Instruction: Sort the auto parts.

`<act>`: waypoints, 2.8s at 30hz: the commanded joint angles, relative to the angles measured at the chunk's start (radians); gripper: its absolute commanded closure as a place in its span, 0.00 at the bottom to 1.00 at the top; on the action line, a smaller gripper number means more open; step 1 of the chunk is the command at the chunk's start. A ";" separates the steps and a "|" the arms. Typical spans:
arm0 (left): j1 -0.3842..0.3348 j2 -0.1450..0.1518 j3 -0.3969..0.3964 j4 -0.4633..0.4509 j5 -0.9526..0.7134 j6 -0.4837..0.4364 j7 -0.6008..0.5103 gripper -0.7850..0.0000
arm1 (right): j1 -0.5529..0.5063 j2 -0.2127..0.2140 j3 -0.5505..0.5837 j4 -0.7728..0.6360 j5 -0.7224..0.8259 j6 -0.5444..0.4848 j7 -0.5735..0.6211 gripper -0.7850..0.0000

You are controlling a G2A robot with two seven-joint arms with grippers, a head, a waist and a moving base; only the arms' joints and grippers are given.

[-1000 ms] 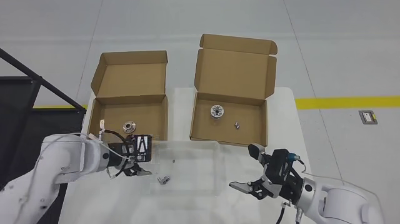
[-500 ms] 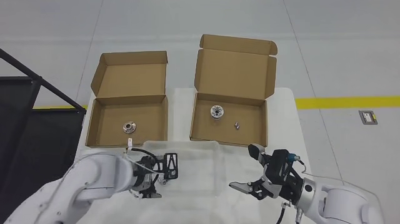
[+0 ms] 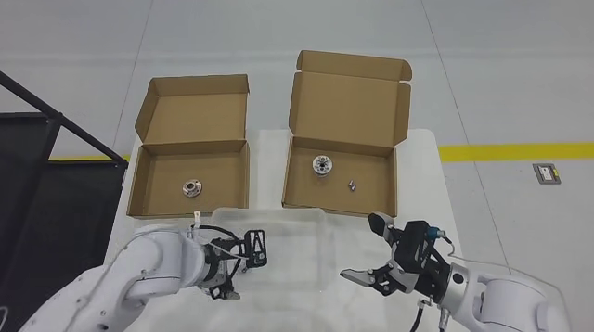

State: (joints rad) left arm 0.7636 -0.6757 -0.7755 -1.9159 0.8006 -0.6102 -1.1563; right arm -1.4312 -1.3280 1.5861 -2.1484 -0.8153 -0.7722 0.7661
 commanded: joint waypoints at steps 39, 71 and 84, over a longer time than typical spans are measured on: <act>-0.116 -0.240 0.272 0.335 0.175 0.292 0.067 0.45 | 0.000 0.000 0.000 0.000 0.000 0.000 0.000 0.00; -0.054 -0.257 0.123 0.356 0.109 0.276 0.066 1.00 | 0.000 0.000 0.000 0.000 0.000 0.000 0.000 0.00; 0.169 -0.123 -0.315 -0.086 0.180 0.299 -0.050 1.00 | 0.000 0.000 0.000 0.000 0.000 0.000 0.000 0.00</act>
State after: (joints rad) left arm 0.9122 -0.8080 -1.0406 -1.9697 0.9700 -0.3089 -1.1986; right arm -1.4312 -1.3280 1.5861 -2.1484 -0.8153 -0.7722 0.7661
